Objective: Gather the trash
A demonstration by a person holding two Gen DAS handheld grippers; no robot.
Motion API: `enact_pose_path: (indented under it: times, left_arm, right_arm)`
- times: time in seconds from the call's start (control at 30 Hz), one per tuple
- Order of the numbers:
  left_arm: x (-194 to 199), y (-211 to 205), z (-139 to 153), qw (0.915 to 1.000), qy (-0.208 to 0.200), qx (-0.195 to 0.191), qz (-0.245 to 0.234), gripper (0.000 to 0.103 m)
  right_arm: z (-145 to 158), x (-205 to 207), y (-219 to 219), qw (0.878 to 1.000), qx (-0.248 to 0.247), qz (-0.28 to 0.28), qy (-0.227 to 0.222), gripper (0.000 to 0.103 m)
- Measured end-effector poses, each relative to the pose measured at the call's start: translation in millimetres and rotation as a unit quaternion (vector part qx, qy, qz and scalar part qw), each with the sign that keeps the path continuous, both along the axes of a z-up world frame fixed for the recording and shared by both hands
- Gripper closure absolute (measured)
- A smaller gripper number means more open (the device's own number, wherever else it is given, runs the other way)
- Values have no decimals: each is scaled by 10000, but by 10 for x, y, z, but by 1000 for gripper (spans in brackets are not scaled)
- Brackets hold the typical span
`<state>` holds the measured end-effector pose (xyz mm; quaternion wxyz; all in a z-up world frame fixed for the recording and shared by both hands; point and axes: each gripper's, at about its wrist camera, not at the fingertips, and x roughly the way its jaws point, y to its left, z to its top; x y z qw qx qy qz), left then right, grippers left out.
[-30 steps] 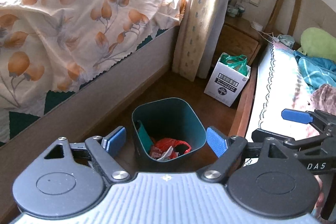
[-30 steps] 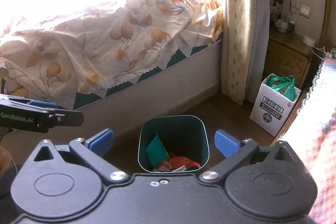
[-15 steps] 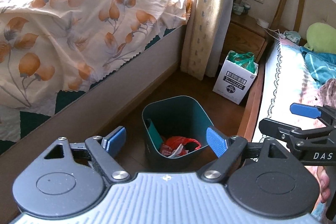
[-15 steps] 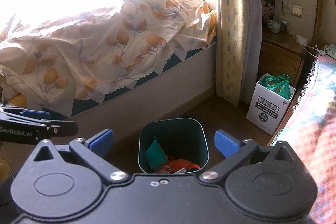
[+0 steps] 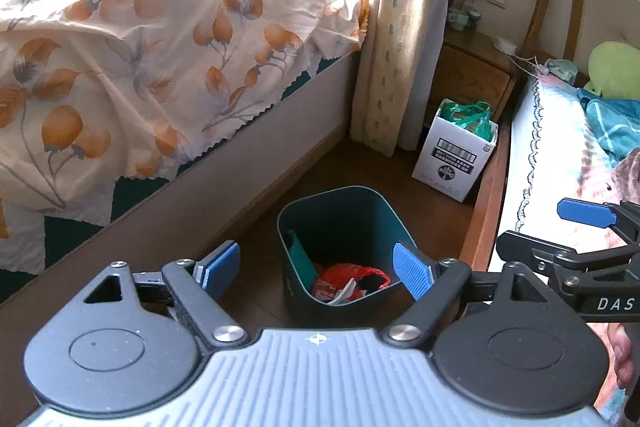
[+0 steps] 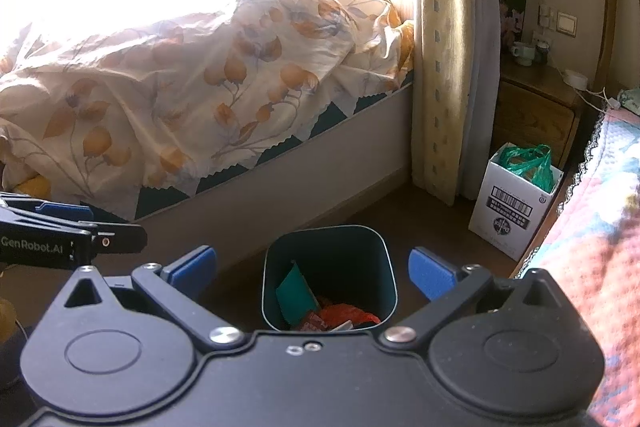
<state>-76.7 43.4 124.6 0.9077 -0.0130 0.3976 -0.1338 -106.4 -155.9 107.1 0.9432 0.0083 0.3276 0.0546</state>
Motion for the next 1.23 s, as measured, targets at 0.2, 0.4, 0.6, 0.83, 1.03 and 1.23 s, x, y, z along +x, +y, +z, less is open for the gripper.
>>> enact_pose_path:
  times: [0.2,0.4,0.6,0.83,1.03,1.23]
  left_arm:
    - [44,13,-47,9998,200,-66,-9,19]
    - [40,24,-82,9997,225,-35,27,19]
    - [16,14,-67,9999,128,0,-20,19]
    - [2,24,-66,9998,167,77,-61,19]
    - [-33,1,-75,9994,44,235,-246,19]
    - [-12,42,-86,9996,134,108,-243,19]
  right_arm:
    - [-14,-44,40,9999,-17,34,-144,0]
    - [-7,-103,21,9990,216,-35,-377,0]
    - [-30,-109,39,9992,124,-42,-369,0]
    - [-69,-89,91,9996,181,-60,-190,0]
    - [-82,-100,145,9998,90,-50,-164,0]
    - [-92,-111,209,9998,-11,-100,-166,0]
